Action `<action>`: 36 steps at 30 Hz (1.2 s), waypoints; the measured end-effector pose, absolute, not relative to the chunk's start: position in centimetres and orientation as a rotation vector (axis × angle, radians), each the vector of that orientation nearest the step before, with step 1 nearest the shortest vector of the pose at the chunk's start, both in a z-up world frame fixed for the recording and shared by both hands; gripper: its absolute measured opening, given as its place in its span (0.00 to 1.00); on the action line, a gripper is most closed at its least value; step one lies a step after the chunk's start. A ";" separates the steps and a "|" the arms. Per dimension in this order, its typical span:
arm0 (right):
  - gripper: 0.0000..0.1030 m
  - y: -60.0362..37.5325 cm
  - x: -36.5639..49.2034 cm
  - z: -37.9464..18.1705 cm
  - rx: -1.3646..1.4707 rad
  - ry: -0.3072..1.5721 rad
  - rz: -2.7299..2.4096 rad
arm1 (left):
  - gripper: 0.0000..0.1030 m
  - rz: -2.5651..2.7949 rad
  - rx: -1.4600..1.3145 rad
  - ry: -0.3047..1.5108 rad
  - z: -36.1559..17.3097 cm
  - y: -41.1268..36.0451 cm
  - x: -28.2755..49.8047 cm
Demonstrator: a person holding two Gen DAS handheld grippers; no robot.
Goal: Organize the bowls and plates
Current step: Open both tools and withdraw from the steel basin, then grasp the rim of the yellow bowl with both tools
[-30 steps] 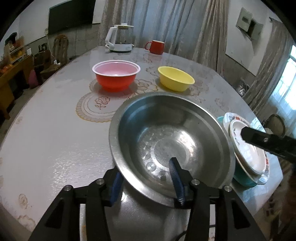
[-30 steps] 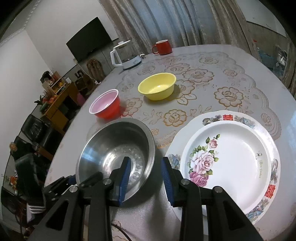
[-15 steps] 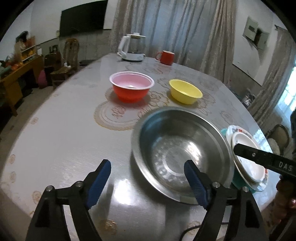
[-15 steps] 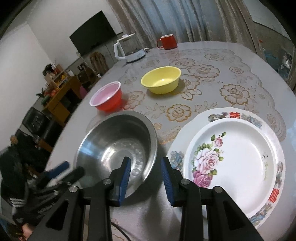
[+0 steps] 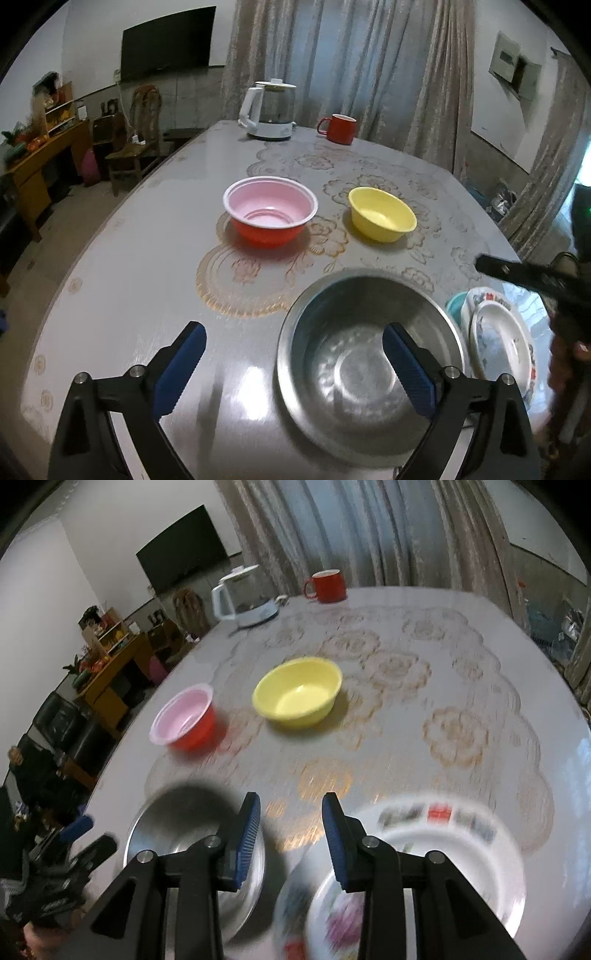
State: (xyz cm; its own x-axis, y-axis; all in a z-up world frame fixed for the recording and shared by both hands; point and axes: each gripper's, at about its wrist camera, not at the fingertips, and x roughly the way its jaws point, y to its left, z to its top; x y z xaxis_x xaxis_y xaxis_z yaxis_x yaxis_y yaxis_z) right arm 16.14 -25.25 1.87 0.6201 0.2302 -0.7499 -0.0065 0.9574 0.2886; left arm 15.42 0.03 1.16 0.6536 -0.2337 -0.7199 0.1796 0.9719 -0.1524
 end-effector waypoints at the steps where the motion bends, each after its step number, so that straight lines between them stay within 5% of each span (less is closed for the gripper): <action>1: 0.33 -25.7 17.0 1.9 0.272 0.895 0.133 | 0.94 -0.244 -0.065 0.825 1.4 -0.2 15.9; 19: 0.33 -29.3 32.2 -3.0 0.430 1.050 0.092 | 0.92 -0.334 0.025 0.917 2.2 -7.5 27.3; 23: 0.21 -29.3 33.3 -4.5 0.442 1.074 0.105 | 0.86 -0.348 0.048 0.965 1.1 -8.9 29.7; 33: 0.15 -31.2 33.1 -6.4 0.491 1.089 0.128 | 0.74 -0.375 0.056 1.057 -1.2 -12.4 34.3; 36: 0.15 -31.3 33.0 -6.4 0.500 1.083 0.148 | 0.63 -0.376 0.051 1.080 -1.7 -13.5 35.2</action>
State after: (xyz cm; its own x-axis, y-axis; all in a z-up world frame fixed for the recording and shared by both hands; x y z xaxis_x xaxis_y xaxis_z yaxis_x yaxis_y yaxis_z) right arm 33.04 -31.29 -6.44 0.4711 0.3542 -0.8079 0.1249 0.8798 0.4586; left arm 35.16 -13.53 -1.72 0.4147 -0.2747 -0.8675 0.3236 0.9355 -0.1415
